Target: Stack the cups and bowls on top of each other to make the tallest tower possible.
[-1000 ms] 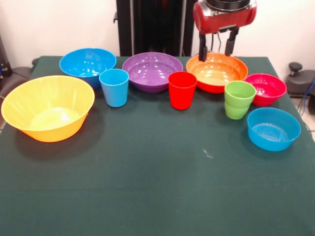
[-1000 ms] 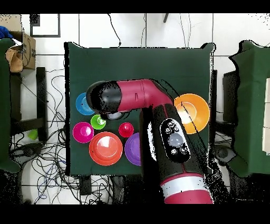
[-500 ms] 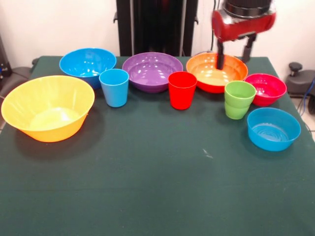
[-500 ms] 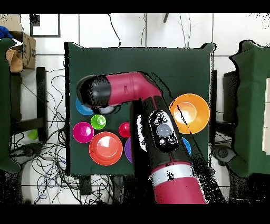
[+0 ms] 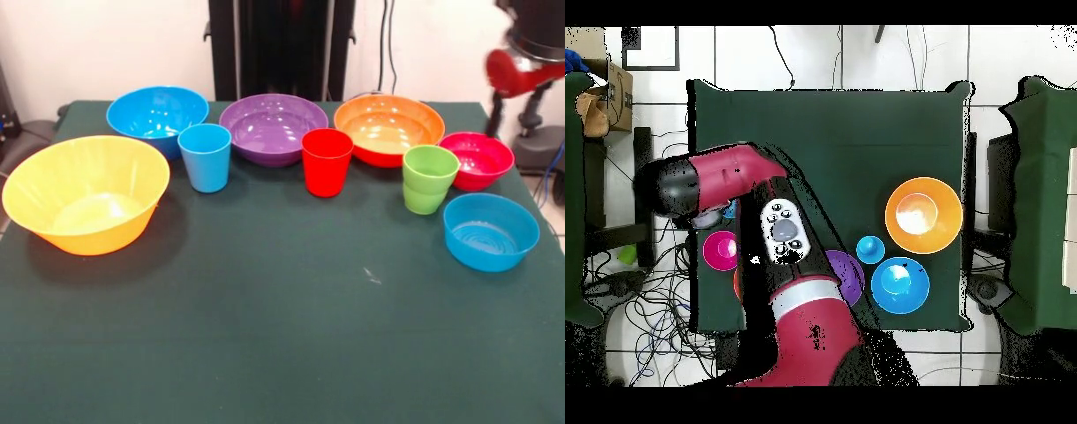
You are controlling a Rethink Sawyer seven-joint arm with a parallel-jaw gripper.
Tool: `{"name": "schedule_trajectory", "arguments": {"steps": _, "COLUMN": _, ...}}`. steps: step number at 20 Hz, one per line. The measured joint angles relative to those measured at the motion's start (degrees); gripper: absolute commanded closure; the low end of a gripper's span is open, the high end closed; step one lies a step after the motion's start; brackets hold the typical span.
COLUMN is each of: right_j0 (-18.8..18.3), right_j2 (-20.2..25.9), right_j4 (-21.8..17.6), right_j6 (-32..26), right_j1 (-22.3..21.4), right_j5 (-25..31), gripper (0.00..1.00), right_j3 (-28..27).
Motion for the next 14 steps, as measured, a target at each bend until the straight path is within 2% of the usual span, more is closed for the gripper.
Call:
{"name": "schedule_trajectory", "arguments": {"steps": 1, "right_j0": 2.1, "right_j2": -0.1, "right_j4": 0.4, "right_j6": 1.6, "right_j1": 0.5, "right_j5": -0.4, "gripper": 0.00, "right_j3": 0.0}}
{"name": "schedule_trajectory", "arguments": {"steps": 4, "right_j0": 3.9, "right_j2": -0.3, "right_j4": 0.6, "right_j6": 3.5, "right_j1": 0.7, "right_j5": -1.4, "gripper": 0.00, "right_j3": 0.3}}
{"name": "schedule_trajectory", "arguments": {"steps": 8, "right_j0": 6.6, "right_j2": -1.3, "right_j4": 0.5, "right_j6": 7.9, "right_j1": 0.7, "right_j5": -6.0, "gripper": 0.00, "right_j3": 2.3}}
{"name": "schedule_trajectory", "arguments": {"steps": 14, "right_j0": 7.6, "right_j2": -3.6, "right_j4": 0.4, "right_j6": 11.0, "right_j1": 0.6, "right_j5": -13.0, "gripper": 0.00, "right_j3": 6.6}}
